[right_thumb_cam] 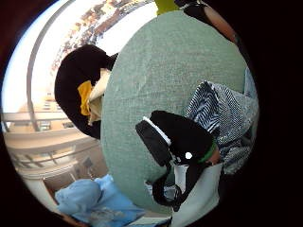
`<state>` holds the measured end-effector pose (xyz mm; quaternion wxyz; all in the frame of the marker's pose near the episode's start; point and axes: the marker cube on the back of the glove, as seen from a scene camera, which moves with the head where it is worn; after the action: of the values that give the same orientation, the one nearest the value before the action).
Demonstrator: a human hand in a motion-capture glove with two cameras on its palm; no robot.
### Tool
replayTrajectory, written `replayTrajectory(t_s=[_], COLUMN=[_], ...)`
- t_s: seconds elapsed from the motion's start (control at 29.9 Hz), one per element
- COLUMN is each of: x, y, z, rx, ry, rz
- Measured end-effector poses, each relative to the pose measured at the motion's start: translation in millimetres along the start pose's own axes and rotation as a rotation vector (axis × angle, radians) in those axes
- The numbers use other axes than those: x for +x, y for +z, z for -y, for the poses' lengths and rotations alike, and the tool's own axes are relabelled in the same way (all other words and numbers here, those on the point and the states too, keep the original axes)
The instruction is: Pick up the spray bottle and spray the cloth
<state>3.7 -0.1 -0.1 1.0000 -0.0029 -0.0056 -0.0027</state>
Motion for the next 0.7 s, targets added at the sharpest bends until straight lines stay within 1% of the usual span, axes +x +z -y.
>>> replayTrajectory(t_s=[0.44, 0.57, 0.7], x=[2.6, 4.7, 4.1], y=[-6.6, -14.2, -22.8], z=[-8.4, -24.0, -50.6], rx=[0.005, 0.014, 0.016], ry=[-0.006, -0.026, -0.029], rz=[0.003, 0.018, 0.074])
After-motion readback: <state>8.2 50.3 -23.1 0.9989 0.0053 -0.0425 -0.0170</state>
